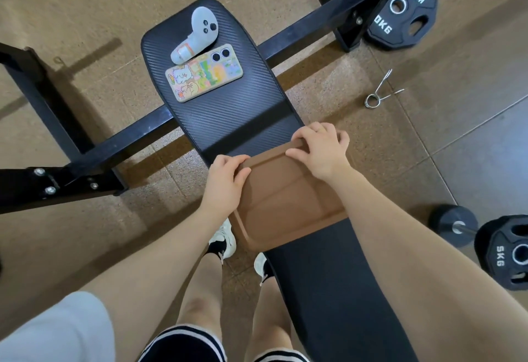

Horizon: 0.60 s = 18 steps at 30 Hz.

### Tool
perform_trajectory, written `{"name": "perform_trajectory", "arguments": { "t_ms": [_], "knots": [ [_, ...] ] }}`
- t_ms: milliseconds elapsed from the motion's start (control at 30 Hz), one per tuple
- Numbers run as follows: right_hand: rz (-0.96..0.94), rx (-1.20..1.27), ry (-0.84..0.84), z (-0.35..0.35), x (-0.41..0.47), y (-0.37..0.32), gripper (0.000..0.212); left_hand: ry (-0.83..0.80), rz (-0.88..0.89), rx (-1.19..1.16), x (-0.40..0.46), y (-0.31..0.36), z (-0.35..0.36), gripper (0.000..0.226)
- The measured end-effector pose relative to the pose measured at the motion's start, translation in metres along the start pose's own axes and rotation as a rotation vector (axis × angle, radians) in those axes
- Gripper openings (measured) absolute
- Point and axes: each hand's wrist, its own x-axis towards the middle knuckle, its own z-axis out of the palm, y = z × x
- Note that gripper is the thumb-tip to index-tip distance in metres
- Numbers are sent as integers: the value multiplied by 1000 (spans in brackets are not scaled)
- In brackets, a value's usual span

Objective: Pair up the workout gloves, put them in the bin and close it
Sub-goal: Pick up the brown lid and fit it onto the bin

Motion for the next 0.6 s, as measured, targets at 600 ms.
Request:
{"name": "perform_trajectory", "arguments": {
  "t_ms": [600],
  "knots": [
    [779, 1119, 246, 25, -84, 50, 31, 253, -669, -719, -70, 0, 23, 34]
  ]
}}
